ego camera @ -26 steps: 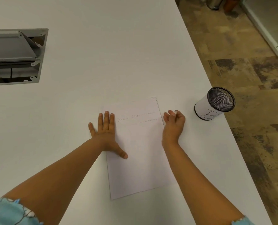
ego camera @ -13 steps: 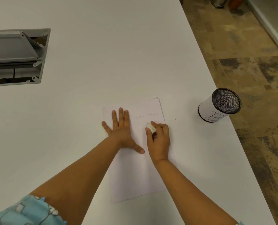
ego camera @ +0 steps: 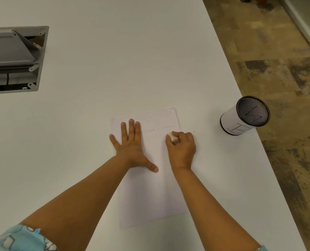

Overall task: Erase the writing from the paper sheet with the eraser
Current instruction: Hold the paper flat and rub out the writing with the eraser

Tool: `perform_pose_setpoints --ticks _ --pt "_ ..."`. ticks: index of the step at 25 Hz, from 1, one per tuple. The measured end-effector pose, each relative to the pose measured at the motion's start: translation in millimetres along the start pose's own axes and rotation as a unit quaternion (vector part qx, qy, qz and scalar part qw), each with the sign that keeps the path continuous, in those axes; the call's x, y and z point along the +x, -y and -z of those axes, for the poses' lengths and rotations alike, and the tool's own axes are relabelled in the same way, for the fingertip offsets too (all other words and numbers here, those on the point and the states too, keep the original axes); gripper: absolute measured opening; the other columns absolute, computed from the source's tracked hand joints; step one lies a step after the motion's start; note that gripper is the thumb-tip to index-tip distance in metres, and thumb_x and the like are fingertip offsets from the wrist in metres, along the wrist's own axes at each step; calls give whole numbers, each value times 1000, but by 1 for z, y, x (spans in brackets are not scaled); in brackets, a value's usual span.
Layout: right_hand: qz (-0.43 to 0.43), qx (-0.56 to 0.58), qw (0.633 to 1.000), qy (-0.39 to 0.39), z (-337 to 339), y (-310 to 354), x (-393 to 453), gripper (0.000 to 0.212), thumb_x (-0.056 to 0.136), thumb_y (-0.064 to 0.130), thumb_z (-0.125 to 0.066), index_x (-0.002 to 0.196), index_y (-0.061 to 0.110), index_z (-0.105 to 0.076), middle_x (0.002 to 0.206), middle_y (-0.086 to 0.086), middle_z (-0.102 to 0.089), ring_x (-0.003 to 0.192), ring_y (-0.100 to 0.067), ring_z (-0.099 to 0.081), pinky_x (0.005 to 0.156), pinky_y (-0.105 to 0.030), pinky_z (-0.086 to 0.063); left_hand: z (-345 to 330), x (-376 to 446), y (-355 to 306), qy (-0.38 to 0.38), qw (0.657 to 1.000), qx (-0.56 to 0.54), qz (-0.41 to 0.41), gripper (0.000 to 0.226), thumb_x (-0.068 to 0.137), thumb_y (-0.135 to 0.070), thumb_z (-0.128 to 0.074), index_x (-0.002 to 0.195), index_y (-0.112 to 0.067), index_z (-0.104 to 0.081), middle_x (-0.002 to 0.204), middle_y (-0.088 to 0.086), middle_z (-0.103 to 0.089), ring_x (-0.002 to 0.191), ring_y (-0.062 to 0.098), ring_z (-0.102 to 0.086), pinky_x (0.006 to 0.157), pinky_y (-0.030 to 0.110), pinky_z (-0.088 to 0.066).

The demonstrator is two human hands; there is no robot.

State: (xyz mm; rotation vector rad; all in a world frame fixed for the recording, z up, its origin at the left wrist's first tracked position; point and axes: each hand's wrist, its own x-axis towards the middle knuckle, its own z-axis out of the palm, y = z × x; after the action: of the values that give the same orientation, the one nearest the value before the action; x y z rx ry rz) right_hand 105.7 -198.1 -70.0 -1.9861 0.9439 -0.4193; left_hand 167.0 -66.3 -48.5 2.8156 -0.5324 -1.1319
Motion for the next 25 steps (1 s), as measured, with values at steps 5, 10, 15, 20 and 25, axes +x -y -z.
perform_pose_setpoints --ticks 5,10,15,20,25 --pt "81 -34 990 110 -18 17 -28 20 77 16 -69 92 4 -67 93 -13 -60 76 -22 -59 70 -26 -51 0 2 -1 -12 1000 -2 7 153 49 -74 -73 137 -16 38 144 3 45 131 27 41 105 66 15" --pt "-24 -22 999 -4 1 5 3 17 78 14 -68 90 4 -66 93 -15 -59 78 -28 -62 68 -21 -44 2 0 -1 1 1000 -3 0 159 41 -77 -73 137 -16 38 144 3 45 130 26 43 102 62 19" --pt "68 -41 994 70 -6 10 -14 18 74 13 -70 89 3 -67 90 -16 -60 76 -27 -60 69 -27 -49 1 0 -1 0 1000 -7 3 159 42 -76 -74 136 -16 39 143 3 46 130 26 43 102 64 17" --pt "-5 -43 999 11 5 7 2 16 77 14 -68 89 3 -66 94 -14 -59 78 -27 -61 71 -28 -50 1 0 0 2 1000 -8 -2 160 40 -78 -73 136 -16 39 144 3 45 130 26 43 103 63 18" --pt "29 -45 998 29 9 0 4 17 75 13 -69 88 3 -67 91 -16 -60 76 -28 -61 67 -26 -45 3 -1 -1 8 1000 -11 1 160 40 -76 -74 135 -16 40 143 2 46 130 25 44 102 63 18"
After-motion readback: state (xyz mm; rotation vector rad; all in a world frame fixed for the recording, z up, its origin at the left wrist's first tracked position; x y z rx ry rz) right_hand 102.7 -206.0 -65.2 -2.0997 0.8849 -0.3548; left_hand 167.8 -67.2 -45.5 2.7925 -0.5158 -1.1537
